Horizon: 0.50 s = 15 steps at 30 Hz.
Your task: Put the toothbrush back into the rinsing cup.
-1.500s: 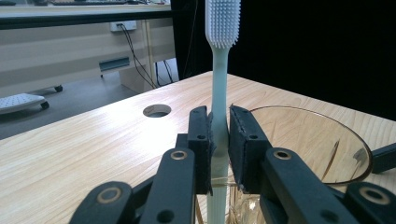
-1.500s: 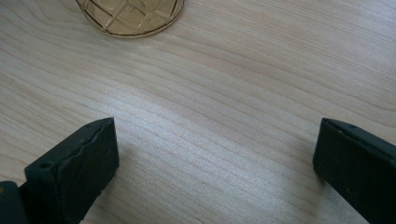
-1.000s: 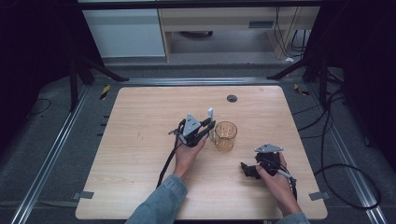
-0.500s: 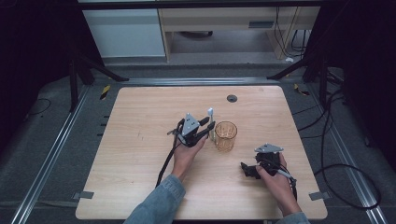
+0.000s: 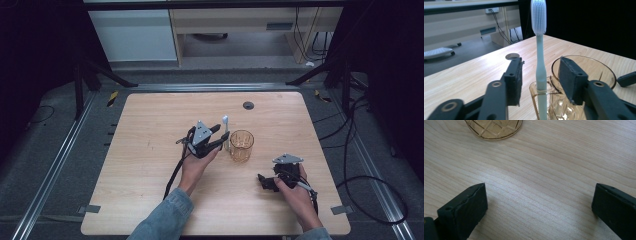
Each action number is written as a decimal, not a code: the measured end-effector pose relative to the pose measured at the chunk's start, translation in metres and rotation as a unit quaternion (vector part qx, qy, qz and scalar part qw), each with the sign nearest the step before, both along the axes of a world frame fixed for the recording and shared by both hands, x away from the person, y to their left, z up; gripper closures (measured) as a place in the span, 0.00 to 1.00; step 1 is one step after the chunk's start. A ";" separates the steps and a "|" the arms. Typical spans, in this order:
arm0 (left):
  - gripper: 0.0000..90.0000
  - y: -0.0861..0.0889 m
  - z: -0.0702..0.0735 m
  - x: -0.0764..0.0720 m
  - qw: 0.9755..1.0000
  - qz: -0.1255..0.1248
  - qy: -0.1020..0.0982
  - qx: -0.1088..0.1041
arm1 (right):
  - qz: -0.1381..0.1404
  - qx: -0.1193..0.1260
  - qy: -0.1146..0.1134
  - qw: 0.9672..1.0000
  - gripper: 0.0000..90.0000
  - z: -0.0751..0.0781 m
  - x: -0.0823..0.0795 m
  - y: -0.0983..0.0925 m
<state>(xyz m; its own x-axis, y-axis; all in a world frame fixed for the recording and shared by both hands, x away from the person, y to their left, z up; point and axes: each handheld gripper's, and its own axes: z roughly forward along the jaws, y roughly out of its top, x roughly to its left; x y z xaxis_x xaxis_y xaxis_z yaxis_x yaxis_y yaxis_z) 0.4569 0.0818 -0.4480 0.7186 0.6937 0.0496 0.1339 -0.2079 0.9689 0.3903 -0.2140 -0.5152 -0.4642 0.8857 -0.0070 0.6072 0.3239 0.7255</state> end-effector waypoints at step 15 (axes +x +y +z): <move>0.31 0.006 0.012 -0.005 0.998 0.001 0.041 0.042 | 0.000 0.000 0.000 1.000 0.01 0.000 0.000 0.000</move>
